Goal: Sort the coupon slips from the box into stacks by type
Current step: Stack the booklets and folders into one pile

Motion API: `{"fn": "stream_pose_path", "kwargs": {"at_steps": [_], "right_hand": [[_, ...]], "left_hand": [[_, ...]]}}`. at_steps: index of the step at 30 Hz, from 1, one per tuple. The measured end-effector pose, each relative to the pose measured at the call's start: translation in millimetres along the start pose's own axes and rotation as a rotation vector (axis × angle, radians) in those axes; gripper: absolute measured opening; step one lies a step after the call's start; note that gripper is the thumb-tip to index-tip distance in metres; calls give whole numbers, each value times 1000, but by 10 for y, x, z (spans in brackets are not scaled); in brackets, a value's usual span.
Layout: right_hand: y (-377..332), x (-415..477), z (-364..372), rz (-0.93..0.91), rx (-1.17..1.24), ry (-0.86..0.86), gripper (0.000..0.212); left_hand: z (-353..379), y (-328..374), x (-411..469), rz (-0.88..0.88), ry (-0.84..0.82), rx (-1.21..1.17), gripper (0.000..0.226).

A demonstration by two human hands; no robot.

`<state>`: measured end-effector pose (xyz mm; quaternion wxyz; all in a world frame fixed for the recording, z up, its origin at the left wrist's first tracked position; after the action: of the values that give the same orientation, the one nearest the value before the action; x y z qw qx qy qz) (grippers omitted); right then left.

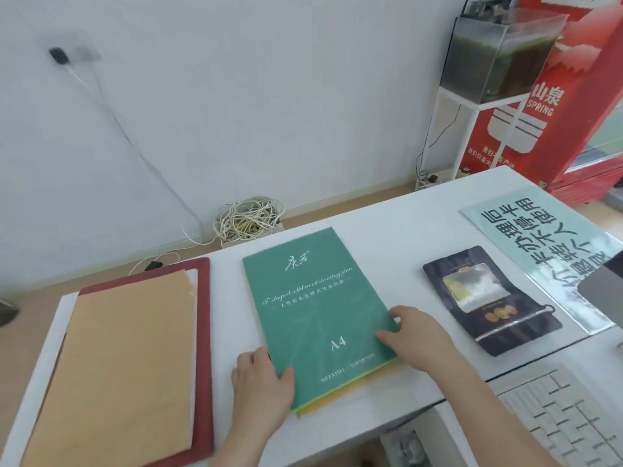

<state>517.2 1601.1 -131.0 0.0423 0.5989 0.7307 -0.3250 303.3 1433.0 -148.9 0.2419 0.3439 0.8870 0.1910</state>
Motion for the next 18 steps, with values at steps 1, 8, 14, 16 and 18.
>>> {"fn": "stream_pose_path", "kwargs": {"at_steps": [1,8,14,16,18], "right_hand": [[-22,-2,3,-5,-58,13,32],[-72,9,27,25,-53,-42,35],[21,9,152,43,96,-111,33],[1,-85,175,11,35,-93,29],[24,-219,258,5,18,-100,24]], "left_hand": [[-31,22,6,16,10,99,27],[-104,135,61,-24,-35,58,33],[-113,129,-15,26,3,258,37],[-108,147,-73,68,26,329,51],[-73,171,-172,126,9,347,65]]}}
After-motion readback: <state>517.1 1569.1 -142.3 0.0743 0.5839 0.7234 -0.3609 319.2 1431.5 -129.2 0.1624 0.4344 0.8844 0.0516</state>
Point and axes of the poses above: each hand's wrist, its own x-axis towards the middle knuckle, its own z-axis out of the palm, y = z × x, the point moved 8 cm from there along x, towards the middle knuckle, and after that the axes turned 2 degrees about z, right-handed, at the moved point
